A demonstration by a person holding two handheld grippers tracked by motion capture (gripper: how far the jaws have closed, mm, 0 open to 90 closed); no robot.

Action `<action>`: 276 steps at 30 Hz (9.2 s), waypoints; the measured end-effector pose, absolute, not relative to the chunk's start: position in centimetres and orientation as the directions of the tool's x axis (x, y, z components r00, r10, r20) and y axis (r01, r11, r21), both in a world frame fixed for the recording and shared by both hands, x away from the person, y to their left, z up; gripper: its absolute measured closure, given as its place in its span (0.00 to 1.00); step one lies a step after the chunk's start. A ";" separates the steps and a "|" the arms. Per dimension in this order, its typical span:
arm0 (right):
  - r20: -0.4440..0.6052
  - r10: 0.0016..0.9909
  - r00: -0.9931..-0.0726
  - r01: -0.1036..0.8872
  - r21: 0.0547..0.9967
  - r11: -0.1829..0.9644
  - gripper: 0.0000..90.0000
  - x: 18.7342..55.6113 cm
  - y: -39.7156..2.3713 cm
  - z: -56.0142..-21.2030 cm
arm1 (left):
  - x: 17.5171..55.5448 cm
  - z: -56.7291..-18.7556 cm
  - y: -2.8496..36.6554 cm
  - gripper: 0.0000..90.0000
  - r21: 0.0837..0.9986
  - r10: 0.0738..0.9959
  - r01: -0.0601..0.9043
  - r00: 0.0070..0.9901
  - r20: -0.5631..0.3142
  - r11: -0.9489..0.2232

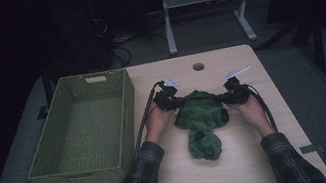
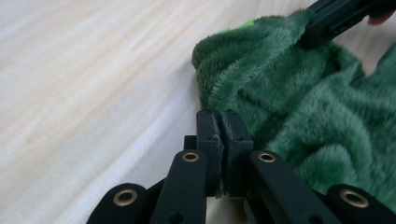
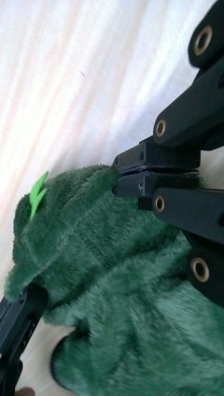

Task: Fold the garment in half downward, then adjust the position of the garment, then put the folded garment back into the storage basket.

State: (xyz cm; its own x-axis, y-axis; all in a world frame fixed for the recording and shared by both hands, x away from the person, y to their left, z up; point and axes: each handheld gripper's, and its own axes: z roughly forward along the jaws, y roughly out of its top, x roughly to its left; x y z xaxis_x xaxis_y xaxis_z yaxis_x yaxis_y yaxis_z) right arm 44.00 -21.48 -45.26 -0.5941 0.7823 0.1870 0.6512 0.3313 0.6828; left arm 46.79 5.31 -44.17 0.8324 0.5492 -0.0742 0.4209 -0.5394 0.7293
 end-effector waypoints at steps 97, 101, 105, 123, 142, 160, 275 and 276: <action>0.160 0.654 -0.740 0.501 0.779 0.377 0.81 28.7 -23.8 -44.5 | 31.2 -44.6 8.8 0.67 0.786 0.367 0.266 0.929 -0.054 -0.558; 0.162 0.656 -0.737 0.492 0.794 0.357 0.86 28.7 -24.0 -43.6 | 30.8 -44.0 9.3 0.73 0.795 0.370 0.265 0.928 -0.056 -0.545; 0.164 0.662 -0.731 0.492 0.799 0.346 0.93 29.5 -23.6 -42.4 | 31.2 -43.1 9.2 0.85 0.808 0.373 0.269 0.925 -0.065 -0.524; 0.112 0.687 -0.718 0.491 0.781 0.386 1.00 34.3 -20.8 -41.8 | 34.3 -42.9 7.9 1.00 0.805 0.439 0.333 0.893 -0.102 -0.490; 0.153 0.689 -0.708 0.571 0.697 0.433 1.00 34.9 -20.7 -45.1 | 36.6 -46.2 6.2 0.99 0.742 0.465 0.376 0.880 -0.098 -0.555; 0.130 0.660 -0.740 0.498 0.765 0.408 1.00 32.2 -21.6 -42.1 | 36.3 -44.3 8.3 0.99 0.748 0.483 0.381 0.871 -0.093 -0.543; 0.029 0.849 -0.528 0.597 0.724 0.346 0.16 31.1 -28.4 -48.3 | 37.2 -41.9 2.7 0.15 0.503 0.155 0.118 0.987 0.031 -0.856; 0.029 0.850 -0.526 0.596 0.725 0.344 0.17 31.1 -28.4 -48.3 | 37.2 -42.2 2.5 0.15 0.500 0.152 0.117 0.988 0.029 -0.858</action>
State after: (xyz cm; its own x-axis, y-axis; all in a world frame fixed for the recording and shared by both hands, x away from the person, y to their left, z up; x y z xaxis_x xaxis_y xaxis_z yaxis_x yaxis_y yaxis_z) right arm 31.11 -28.36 -48.27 -0.5262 0.8499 0.0291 0.5963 0.3443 0.7252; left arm 37.23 2.54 -42.20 0.9879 0.1524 0.0295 0.1175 -0.8580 0.5001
